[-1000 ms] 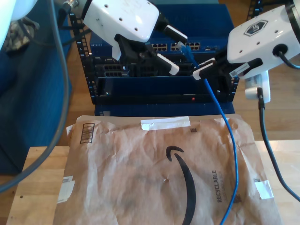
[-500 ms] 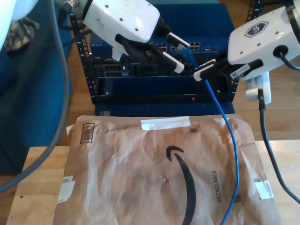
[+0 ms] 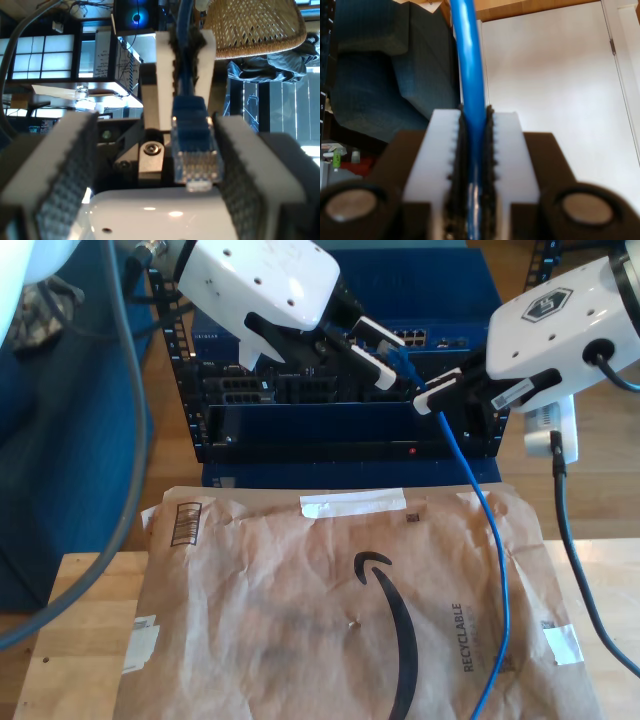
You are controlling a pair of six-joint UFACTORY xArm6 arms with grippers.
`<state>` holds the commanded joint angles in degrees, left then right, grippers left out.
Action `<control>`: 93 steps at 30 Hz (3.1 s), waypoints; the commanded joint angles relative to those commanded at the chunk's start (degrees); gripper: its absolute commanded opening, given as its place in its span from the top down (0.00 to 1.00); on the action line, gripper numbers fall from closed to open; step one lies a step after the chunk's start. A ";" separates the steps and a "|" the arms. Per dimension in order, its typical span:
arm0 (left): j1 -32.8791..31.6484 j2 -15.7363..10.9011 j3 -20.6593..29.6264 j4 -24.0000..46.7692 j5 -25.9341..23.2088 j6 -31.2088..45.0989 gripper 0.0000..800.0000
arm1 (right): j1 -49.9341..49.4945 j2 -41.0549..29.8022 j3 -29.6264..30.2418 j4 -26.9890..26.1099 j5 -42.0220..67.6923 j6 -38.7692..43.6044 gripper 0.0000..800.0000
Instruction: Grab the cable and plug it in
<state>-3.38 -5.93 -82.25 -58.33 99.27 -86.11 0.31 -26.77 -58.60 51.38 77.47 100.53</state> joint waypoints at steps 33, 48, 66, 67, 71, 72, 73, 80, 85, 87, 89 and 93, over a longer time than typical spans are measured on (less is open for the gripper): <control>0.97 2.73 0.26 -0.18 2.20 -12.66 1.00 | 0.26 -5.71 -2.11 -2.02 -5.01 -12.13 0.00; 7.56 11.08 -0.70 -14.33 12.40 -21.19 1.00 | 0.62 -11.52 -0.97 -1.58 -5.27 -24.62 0.00; 8.97 15.47 -0.70 -22.59 17.93 -24.00 0.99 | 13.63 -18.29 13.71 -1.49 -31.21 -30.86 0.01; 8.97 15.82 -0.70 -22.95 18.29 -24.53 0.99 | 14.86 -18.37 14.24 -1.41 -32.62 -30.86 0.00; 8.97 16.35 -0.70 -23.21 19.60 -25.23 0.99 | 18.29 -18.37 15.82 -0.09 -38.59 -30.95 0.00; 8.97 16.53 -0.70 -23.38 19.96 -25.49 0.99 | 18.81 -18.37 15.82 -0.09 -39.65 -31.21 0.00; 8.97 16.53 -0.70 -24.09 20.57 -25.93 0.99 | 19.16 -18.37 15.82 -0.09 -40.62 -31.56 0.00; 8.88 18.20 -0.62 -28.13 24.35 -28.57 0.99 | 20.31 -19.25 16.00 -0.09 -41.85 -32.35 0.01; 8.88 18.37 -0.35 -29.19 24.79 -29.27 0.99 | 21.36 -21.01 15.91 -0.18 -43.69 -32.44 0.01; 8.97 18.37 -0.26 -29.98 25.41 -29.27 0.99 | 21.71 -21.01 16.00 -0.09 -43.69 -33.23 0.01; 8.88 18.37 -0.26 -30.07 25.49 -29.27 0.99 | 21.98 -21.01 16.18 -0.09 -44.92 -34.37 0.01; 8.88 18.90 -0.18 -30.07 26.29 -29.27 0.99 | 23.82 -20.92 16.26 -0.09 -46.95 -34.73 0.01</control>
<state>5.49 12.97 -82.43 -88.40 125.56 -115.38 24.13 -47.69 -42.34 51.30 30.53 65.80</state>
